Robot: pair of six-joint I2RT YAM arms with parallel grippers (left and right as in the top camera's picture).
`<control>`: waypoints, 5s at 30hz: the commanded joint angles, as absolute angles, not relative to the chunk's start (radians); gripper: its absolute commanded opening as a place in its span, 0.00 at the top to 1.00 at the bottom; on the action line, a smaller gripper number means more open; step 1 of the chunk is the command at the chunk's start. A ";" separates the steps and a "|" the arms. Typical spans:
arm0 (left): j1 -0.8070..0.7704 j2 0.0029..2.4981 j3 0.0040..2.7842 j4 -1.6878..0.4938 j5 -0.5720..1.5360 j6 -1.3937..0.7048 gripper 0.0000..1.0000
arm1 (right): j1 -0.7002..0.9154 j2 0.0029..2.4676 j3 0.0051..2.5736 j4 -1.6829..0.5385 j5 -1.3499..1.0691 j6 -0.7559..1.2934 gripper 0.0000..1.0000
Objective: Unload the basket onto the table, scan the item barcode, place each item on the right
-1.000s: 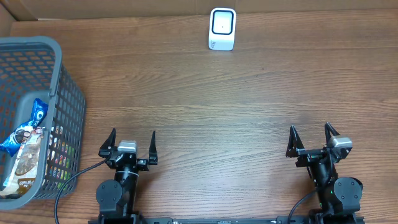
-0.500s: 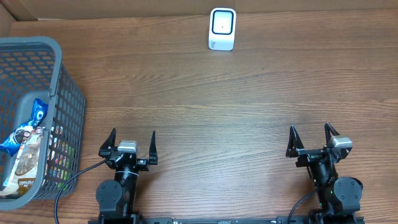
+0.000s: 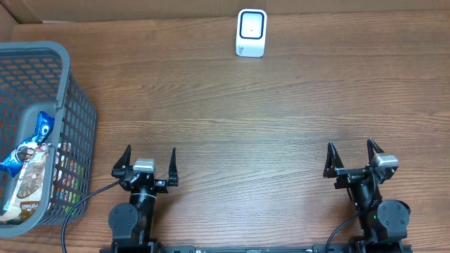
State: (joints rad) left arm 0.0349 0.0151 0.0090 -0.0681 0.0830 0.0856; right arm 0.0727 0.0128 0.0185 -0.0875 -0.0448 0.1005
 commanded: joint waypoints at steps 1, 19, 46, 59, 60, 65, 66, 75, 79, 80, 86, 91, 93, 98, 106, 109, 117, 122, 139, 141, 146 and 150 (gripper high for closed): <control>0.039 0.007 0.005 -0.070 0.096 0.097 0.00 | 0.078 0.003 0.008 -0.080 -0.043 0.104 0.00; 0.039 0.007 0.005 -0.070 0.094 0.098 0.00 | 0.078 0.003 0.008 -0.080 -0.046 0.104 0.00; 0.039 0.009 0.078 -0.055 0.170 -0.002 0.00 | 0.078 0.117 0.201 -0.185 -0.340 0.213 0.00; 0.039 0.389 0.607 -0.334 0.234 0.029 0.00 | 0.078 0.523 0.690 -0.446 -0.362 0.209 0.00; 0.039 0.442 0.668 -0.363 0.241 0.035 0.00 | 0.078 0.557 0.730 -0.475 -0.362 0.209 0.00; 0.039 0.724 1.011 -0.619 0.249 0.046 0.00 | 0.078 0.741 0.957 -0.641 -0.361 0.201 0.00; 0.039 0.817 1.134 -0.727 0.249 0.045 0.00 | 0.078 0.795 1.030 -0.709 -0.361 0.200 0.00; 0.039 1.269 1.872 -1.270 0.310 0.044 0.00 | 0.078 1.047 1.369 -1.048 -0.341 0.049 0.00; 0.039 1.315 1.948 -1.302 0.357 0.046 0.00 | 0.078 1.068 1.369 -1.034 -0.448 0.048 0.00; 0.039 1.319 1.947 -1.296 0.344 0.045 0.00 | 0.078 1.073 1.369 -1.035 -0.457 0.048 0.00; 0.039 1.333 1.947 -1.309 0.406 0.019 0.00 | 0.078 1.103 1.368 -1.036 -0.458 0.048 0.00; 0.041 1.330 1.947 -1.345 0.346 0.018 0.00 | 0.078 1.127 1.368 -1.050 -0.458 0.048 0.00; 0.041 1.330 1.947 -1.373 0.219 -0.037 0.00 | 0.078 1.136 1.368 -1.057 -0.458 0.048 0.00; 0.135 1.330 1.948 -1.479 -0.200 -0.271 0.00 | 0.078 1.142 1.367 -1.073 -0.458 0.048 0.00; 0.655 1.371 1.948 -1.494 -0.002 -0.297 0.00 | 0.078 1.142 1.367 -1.085 -0.458 0.048 0.00; 0.812 1.416 1.947 -1.488 0.088 -0.297 0.00 | 0.078 1.143 1.367 -1.089 -0.458 0.048 0.00; 0.903 1.625 1.946 -1.515 0.084 -0.311 0.00 | 0.078 1.150 1.359 -1.115 -0.458 0.048 0.00; 0.903 1.790 1.943 -1.544 -0.034 -0.403 0.00 | 0.078 1.163 1.351 -1.121 -0.458 0.048 0.00; 0.892 1.909 1.558 -1.169 -0.097 -0.476 0.00 | 0.078 1.190 1.349 -1.124 -0.458 0.047 0.00; 0.879 1.909 1.451 -1.055 -0.098 -0.474 0.00 | 0.078 1.190 1.349 -1.124 -0.458 0.047 0.00; 0.847 1.909 1.295 -0.910 -0.113 -0.472 0.00 | 0.078 1.190 1.349 -1.126 -0.458 0.048 0.00; 0.836 1.909 1.263 -0.879 -0.112 -0.472 0.24 | 0.078 1.190 1.349 -1.132 -0.458 0.048 0.00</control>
State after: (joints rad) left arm 0.8501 1.8584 1.3277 -0.8894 -0.1593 -0.4709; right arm 0.0727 1.1896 1.3426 -1.1309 -0.4484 0.0551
